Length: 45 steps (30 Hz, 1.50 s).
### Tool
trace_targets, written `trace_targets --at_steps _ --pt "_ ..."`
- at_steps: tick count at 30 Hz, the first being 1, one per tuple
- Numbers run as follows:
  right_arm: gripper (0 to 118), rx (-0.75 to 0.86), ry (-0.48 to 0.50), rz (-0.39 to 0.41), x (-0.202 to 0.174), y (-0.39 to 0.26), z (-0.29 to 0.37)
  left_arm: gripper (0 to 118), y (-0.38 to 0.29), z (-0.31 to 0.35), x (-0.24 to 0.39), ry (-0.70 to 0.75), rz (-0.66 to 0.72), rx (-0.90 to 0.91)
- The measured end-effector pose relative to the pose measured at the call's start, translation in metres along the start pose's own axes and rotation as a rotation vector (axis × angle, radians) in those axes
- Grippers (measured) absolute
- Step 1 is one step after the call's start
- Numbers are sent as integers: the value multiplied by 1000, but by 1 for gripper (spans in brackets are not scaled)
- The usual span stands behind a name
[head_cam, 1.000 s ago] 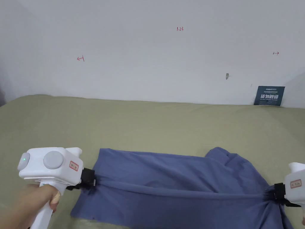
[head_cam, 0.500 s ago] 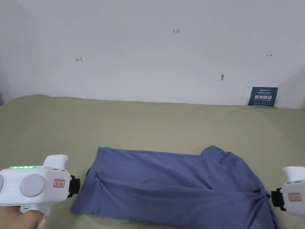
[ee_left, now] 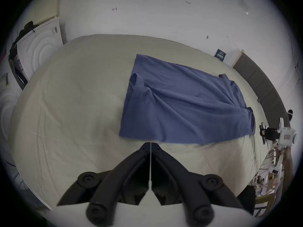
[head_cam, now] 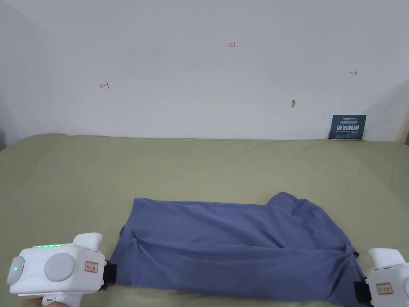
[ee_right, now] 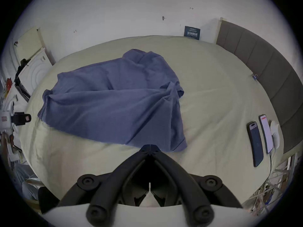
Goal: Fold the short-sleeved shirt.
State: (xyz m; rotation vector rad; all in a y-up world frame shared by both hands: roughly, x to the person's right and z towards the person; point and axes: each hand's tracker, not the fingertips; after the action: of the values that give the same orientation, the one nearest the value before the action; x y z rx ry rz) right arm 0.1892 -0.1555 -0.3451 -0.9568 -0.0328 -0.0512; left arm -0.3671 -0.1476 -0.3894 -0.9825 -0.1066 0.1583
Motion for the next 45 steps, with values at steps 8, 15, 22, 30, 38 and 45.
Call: trace_targets --at_steps 8,15,22,30,38,45 --pt "0 -20 18 -72 18 5 -17 101 25 -46 2 -3 -17 -66" --pt "0 -7 6 -67 29 7 -25 95 31 -80 -1 55 43 -135" --pt "104 -77 15 -63 39 14 -44 10 24 -59 -21 -86 171 -61" --pt "50 -187 -66 -58 24 18 -80 10 20 -53 -5 11 118 -31" --pt "10 -71 28 56 7 24 -24 10 21 -13 -11 -37 120 -5" --pt "10 -68 61 57 19 11 19 10 -9 28 -14 -12 45 -37"
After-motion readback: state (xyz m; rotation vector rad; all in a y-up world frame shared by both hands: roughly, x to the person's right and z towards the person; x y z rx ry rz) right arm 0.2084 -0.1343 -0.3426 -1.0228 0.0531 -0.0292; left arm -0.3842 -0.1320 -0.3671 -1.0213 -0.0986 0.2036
